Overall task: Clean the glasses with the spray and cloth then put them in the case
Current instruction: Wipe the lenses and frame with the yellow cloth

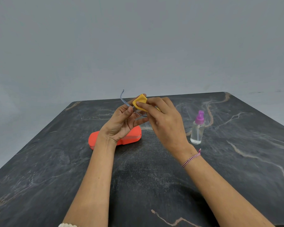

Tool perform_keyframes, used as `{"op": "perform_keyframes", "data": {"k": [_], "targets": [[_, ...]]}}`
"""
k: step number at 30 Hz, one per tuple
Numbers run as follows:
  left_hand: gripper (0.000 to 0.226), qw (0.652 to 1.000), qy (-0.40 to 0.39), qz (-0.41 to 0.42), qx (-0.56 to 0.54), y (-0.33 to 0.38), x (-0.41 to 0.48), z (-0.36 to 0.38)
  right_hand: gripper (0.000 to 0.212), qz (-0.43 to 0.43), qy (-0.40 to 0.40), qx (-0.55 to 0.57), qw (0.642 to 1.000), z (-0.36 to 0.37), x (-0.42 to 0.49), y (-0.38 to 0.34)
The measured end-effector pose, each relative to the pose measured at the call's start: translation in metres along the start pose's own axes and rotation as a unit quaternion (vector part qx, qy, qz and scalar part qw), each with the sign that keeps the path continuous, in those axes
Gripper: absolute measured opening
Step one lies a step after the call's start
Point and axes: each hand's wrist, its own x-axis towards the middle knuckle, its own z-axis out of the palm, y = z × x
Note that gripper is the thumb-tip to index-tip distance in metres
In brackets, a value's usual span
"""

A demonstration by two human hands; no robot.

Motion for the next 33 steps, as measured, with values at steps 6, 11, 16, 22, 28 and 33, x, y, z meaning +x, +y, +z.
{"op": "perform_keyframes", "data": {"k": [6, 11, 16, 22, 28, 33], "targets": [[0.047, 0.998, -0.014, 0.047, -0.038, 0.0, 0.001, 0.001, 0.031, -0.017, -0.017, -0.005, 1.0, 0.004, 0.0, -0.006], [0.045, 0.995, -0.018, 0.062, -0.074, -0.001, 0.004, 0.001, 0.032, 0.009, -0.005, -0.003, 1.0, 0.002, 0.0, -0.001], [0.047, 0.998, 0.011, 0.039, -0.048, -0.008, 0.007, 0.007, 0.037, 0.022, 0.004, -0.017, 1.0, 0.005, 0.001, -0.001], [0.046, 0.996, 0.002, 0.059, -0.065, -0.004, 0.006, 0.002, 0.031, 0.006, -0.022, 0.006, 1.0, 0.003, 0.001, 0.001], [0.056, 1.0, 0.011, 0.014, -0.024, -0.008, 0.006, 0.002, 0.034, 0.026, -0.008, -0.005, 1.0, 0.001, 0.002, 0.004], [0.056, 1.0, 0.017, 0.0, -0.015, -0.006, 0.004, 0.002, 0.036, 0.018, -0.031, -0.017, 0.999, -0.002, 0.004, 0.001]]}}
